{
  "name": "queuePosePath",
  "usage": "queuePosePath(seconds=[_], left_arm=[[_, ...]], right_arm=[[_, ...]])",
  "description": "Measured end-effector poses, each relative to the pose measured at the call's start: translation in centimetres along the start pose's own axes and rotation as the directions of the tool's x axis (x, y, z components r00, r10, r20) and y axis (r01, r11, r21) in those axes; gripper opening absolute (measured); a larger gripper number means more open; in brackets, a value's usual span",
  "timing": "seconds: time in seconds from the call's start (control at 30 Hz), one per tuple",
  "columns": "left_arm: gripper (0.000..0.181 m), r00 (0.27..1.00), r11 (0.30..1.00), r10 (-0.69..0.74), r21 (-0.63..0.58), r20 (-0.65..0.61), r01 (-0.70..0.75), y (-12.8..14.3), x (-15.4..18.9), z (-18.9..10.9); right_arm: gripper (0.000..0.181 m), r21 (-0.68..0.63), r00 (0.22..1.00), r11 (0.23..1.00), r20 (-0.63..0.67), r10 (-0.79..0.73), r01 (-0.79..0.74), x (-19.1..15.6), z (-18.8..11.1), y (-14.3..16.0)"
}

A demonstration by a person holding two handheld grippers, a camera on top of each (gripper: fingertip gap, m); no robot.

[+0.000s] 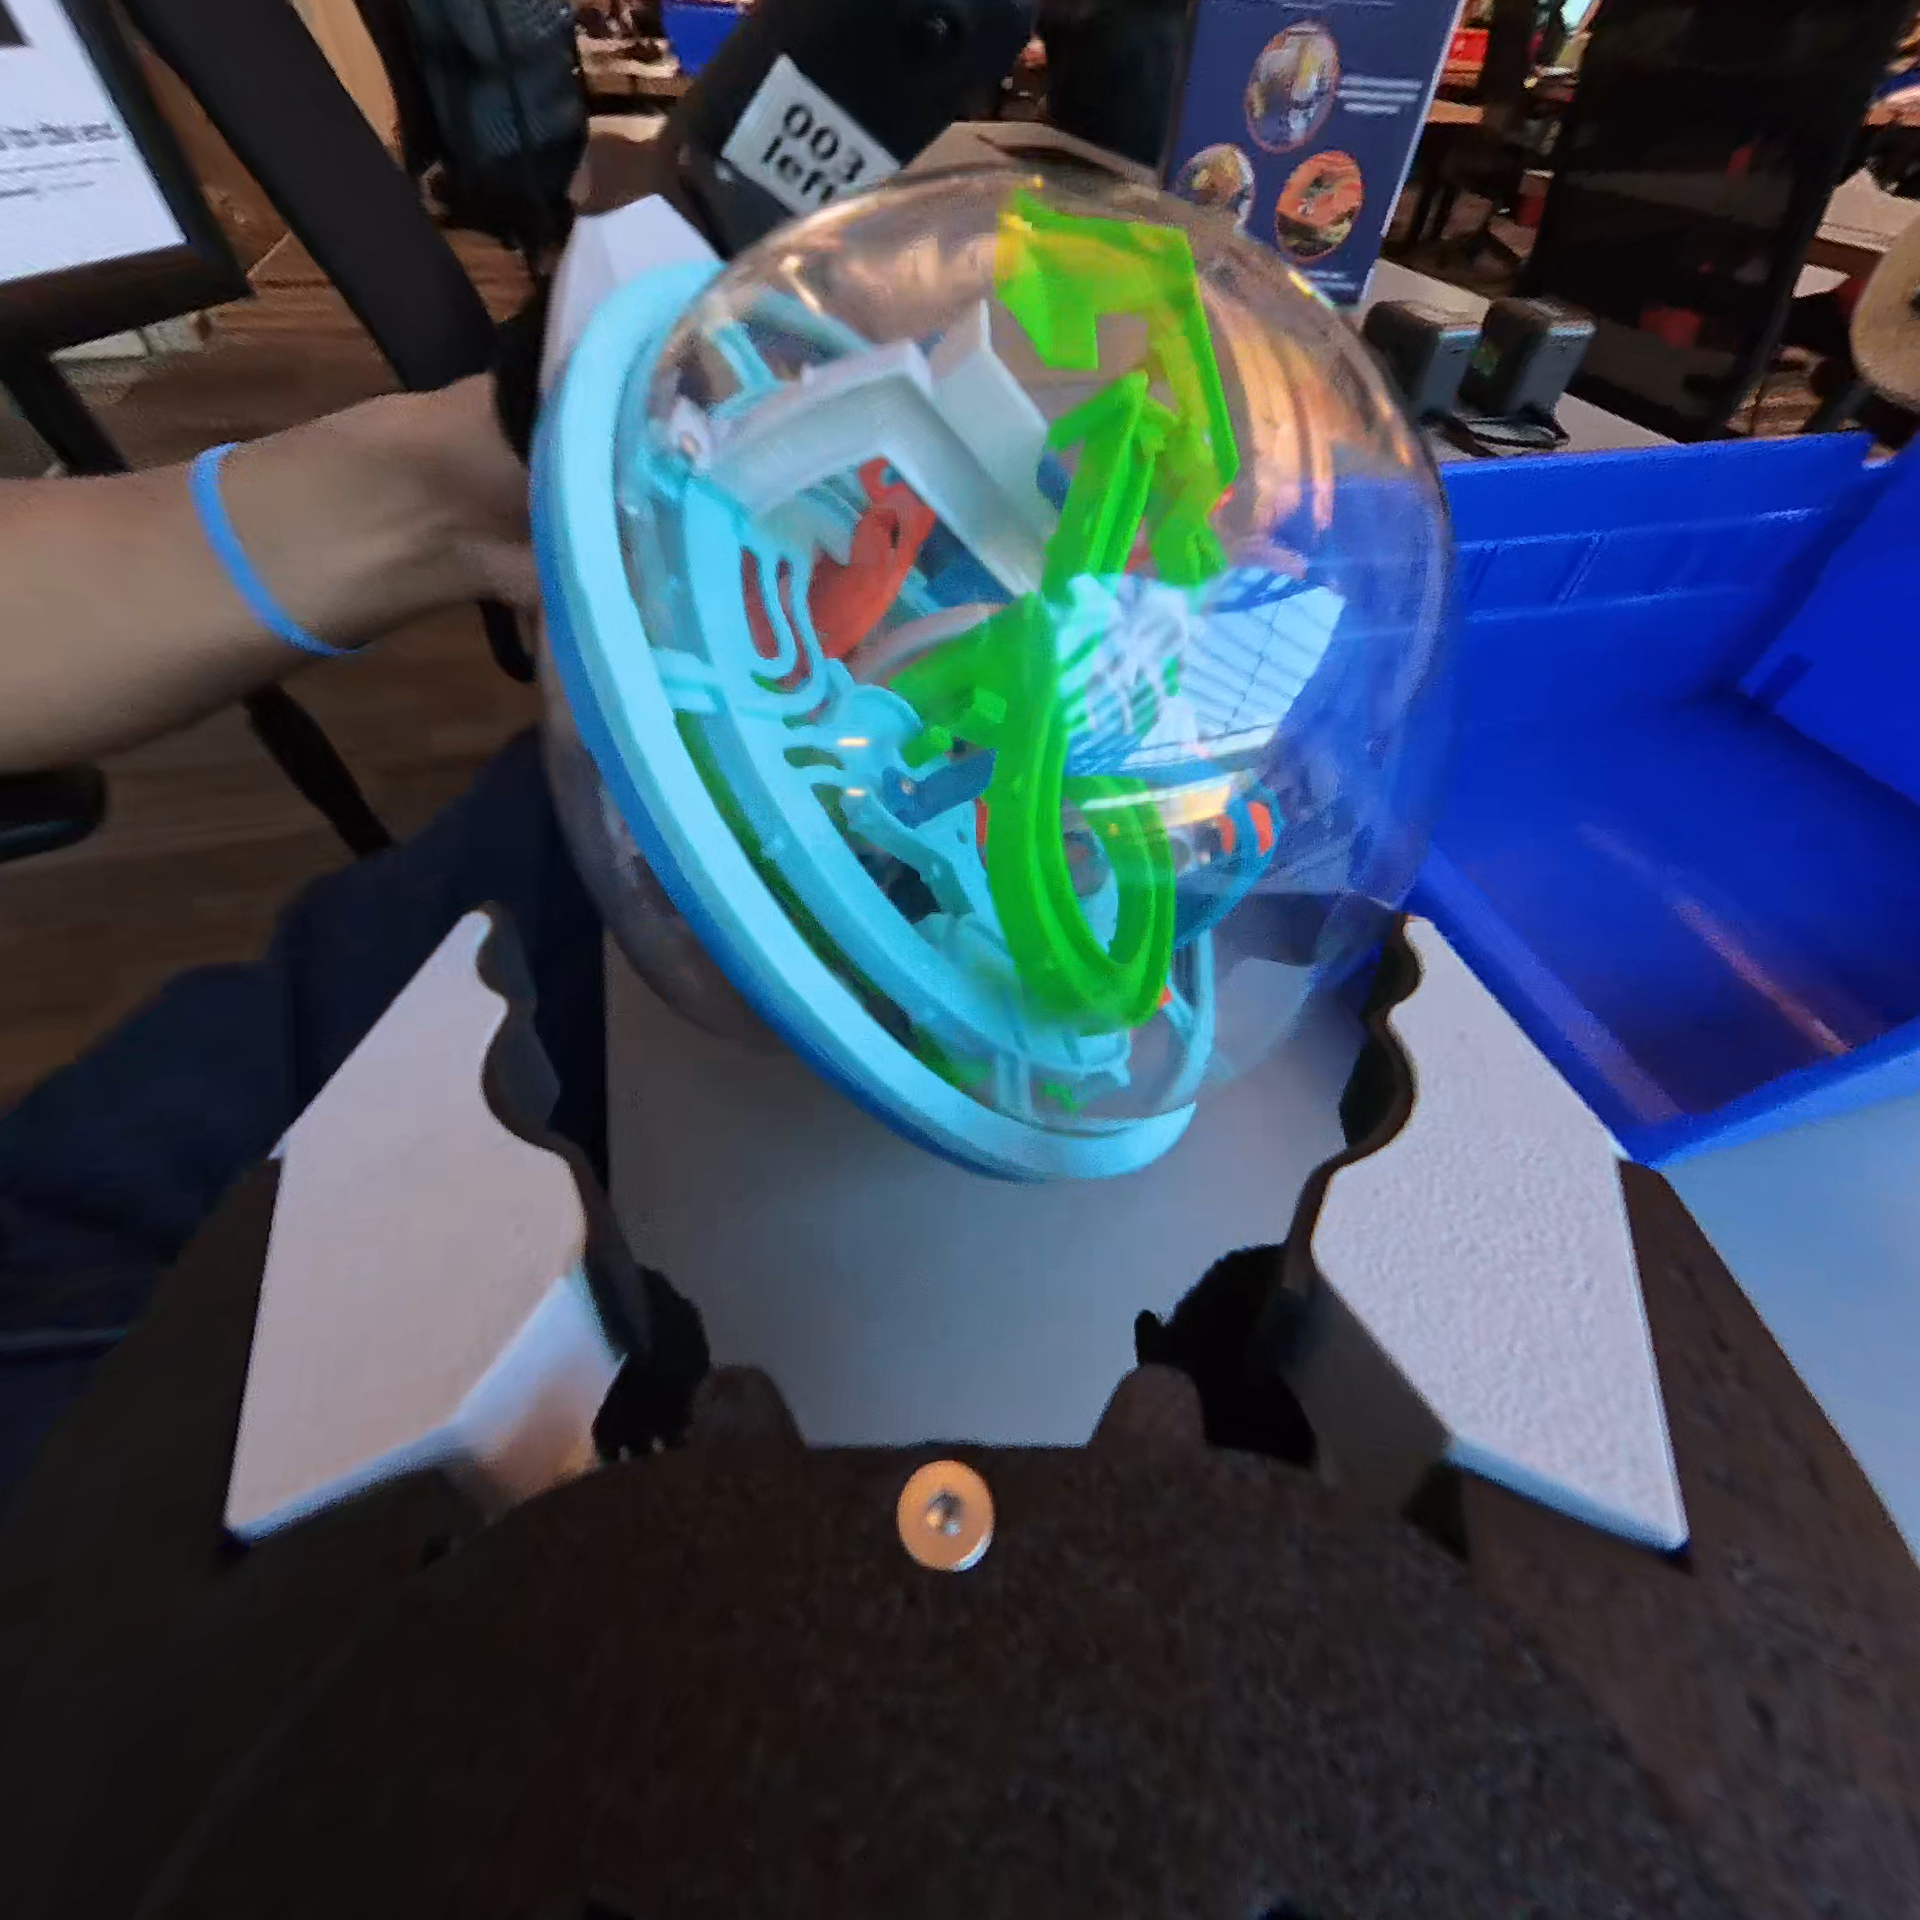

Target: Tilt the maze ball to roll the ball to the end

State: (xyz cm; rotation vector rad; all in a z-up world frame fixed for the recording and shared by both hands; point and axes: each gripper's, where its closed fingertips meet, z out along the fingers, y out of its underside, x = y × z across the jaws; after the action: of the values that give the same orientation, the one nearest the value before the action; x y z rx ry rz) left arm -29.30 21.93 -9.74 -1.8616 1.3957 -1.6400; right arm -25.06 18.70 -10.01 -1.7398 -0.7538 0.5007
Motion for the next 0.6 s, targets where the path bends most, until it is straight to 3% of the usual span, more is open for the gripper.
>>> queuePosePath(seconds=[0.17,0.43,0.6], left_arm=[[0.159,0.983,0.982,-0.167,0.076,-0.074,0.172,0.2,0.1,0.4],[0.159,0.888,0.928,-0.337,0.052,-0.312,0.37,0.8,1.1,2.1],[0.158,0.843,0.888,-0.42,0.038,-0.335,0.457,0.7,1.7,2.7]], right_arm=[[0.153,0.09,0.998,0.995,-0.035,0.053,-0.049,1.0,1.0,-1.1],[0.154,0.053,0.988,0.988,-0.046,0.149,-0.146,1.0,-0.8,-2.0],[0.154,0.089,0.975,0.972,-0.021,0.221,-0.218,1.3,-1.5,-2.2]])
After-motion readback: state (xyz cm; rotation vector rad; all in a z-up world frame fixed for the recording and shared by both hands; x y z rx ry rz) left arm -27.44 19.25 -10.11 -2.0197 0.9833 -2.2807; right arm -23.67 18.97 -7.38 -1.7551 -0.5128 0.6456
